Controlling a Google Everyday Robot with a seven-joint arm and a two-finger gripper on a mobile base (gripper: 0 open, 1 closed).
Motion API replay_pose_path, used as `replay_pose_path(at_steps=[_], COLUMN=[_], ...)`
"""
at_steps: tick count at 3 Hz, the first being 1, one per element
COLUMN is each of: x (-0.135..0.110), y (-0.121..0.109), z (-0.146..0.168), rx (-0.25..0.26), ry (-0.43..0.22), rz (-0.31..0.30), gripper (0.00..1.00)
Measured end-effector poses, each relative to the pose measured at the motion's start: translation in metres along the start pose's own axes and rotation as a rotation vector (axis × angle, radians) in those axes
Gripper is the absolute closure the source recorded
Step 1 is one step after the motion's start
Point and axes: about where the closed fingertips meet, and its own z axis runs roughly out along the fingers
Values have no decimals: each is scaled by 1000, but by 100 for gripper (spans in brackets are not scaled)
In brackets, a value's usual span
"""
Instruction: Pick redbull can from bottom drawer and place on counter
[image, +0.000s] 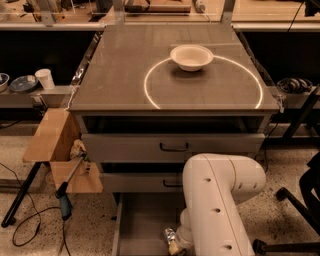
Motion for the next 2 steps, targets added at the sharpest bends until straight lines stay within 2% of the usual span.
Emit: replay_pose_path(at_steps=[1, 2], x=[0, 0], y=[0, 0], z=[0, 0], rx=[0, 0], ry=[0, 0], rz=[0, 0], gripper=[87, 100])
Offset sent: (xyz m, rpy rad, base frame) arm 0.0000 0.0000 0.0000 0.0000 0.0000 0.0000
